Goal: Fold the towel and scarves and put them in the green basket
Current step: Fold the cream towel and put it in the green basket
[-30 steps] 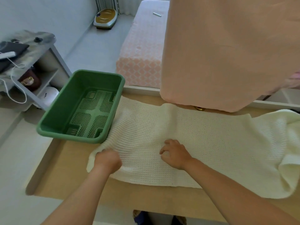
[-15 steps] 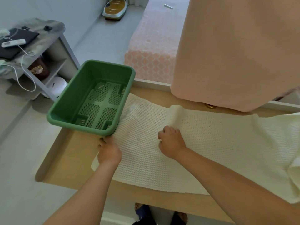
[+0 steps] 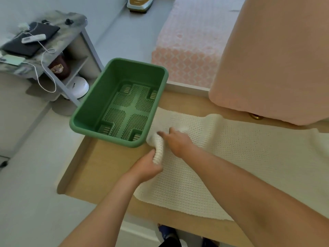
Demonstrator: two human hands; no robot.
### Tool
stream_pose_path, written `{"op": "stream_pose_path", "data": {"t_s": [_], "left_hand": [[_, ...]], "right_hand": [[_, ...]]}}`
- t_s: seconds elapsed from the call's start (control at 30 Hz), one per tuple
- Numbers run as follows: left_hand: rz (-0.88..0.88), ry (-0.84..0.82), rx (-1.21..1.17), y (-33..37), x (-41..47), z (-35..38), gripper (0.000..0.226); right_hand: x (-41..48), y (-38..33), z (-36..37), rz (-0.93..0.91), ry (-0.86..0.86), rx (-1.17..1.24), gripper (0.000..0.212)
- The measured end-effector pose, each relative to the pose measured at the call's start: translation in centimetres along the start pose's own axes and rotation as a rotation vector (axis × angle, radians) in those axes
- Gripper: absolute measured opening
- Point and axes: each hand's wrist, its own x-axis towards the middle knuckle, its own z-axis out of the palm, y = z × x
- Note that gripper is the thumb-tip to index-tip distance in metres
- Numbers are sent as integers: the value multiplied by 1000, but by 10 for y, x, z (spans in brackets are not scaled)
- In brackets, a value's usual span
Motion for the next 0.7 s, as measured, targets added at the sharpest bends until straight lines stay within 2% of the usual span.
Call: {"op": "stream_pose_path", "data": {"t_s": [0.07,0.1,0.17,0.23,0.4,0.57,0.63,0.7], "left_hand": [[52,-28,11,11,-1,0,68],[76,-34,16,19,0,2,70],[132,-19,-3,45,-1,7,63],[192,-14,-55,77,1,17,52],[307,-86,10,170,8,73,58],[455,-196,68,257,2,156,54],[445,-256,87,282,-1,193,62],[385,-338,81,298,-1,227,74]], "right_hand": [[-8,7,2,-28,126,23,27],[-14,14,2,-37,201,63,15],[-30,35,-2,-33,352,201,5],[-54,62,-15,3,460,333,5],[-135,153,-39,82,545,541,17],[-226,253,-33,199,680,622,22],[-260,287,-22,278,710,617,23],[-288,321,-6,396,642,546,23]]}}
